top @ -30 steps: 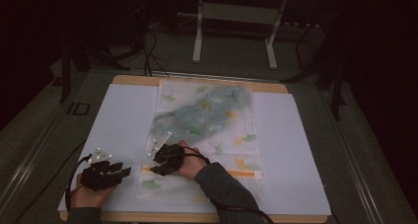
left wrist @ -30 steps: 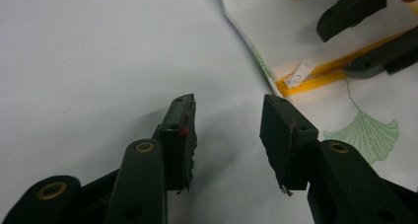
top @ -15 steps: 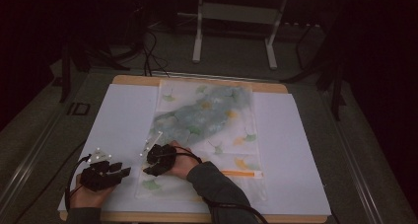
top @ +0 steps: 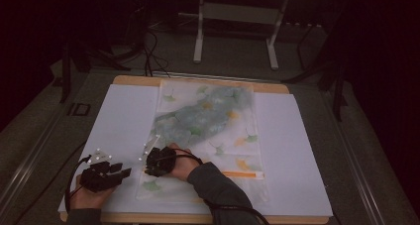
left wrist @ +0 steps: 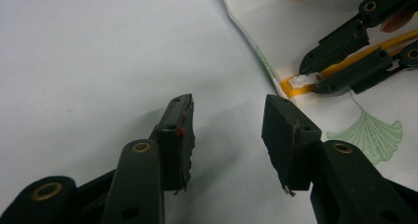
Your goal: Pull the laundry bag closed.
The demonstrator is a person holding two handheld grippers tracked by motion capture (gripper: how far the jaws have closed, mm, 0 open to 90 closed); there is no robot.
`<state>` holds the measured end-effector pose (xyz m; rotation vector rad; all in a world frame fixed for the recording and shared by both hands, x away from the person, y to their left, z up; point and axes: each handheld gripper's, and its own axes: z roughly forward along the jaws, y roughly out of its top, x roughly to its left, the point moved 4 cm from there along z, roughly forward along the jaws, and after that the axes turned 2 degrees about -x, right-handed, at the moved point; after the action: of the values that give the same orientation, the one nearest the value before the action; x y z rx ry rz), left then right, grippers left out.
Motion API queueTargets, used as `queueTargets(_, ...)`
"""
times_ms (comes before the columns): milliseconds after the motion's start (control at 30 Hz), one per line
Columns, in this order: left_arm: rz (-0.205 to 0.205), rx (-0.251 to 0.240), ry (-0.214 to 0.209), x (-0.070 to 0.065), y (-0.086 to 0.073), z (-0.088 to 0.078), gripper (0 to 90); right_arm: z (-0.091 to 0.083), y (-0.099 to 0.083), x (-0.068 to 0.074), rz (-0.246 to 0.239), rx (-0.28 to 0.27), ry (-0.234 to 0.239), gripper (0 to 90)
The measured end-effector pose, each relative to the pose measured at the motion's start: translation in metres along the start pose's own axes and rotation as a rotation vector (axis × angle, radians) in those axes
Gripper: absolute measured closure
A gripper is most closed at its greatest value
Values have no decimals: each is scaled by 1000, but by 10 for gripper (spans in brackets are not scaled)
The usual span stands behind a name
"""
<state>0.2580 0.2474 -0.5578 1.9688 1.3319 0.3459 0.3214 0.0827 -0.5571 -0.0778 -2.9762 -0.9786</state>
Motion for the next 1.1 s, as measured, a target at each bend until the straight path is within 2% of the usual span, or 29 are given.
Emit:
queueTargets(333, 7, 4, -5, -3, 1, -1, 552, 4, 3, -2, 21, 3, 5, 829)
queueTargets(500, 17, 15, -11, -5, 1, 1, 552, 2, 4, 0, 7, 22, -17, 834)
queueTargets(700, 17, 17, -16, -6, 2, 1, 552, -2, 2, 0, 7, 14, -25, 835)
queueTargets(900, 19, 15, -41, -12, 5, -1, 552, -8, 2, 1, 1, 15, -37, 835)
queueTargets(1100, 0, -2, -93, -19, 10, -4, 555, -11, 1, 2, -11, 12, -47, 836)
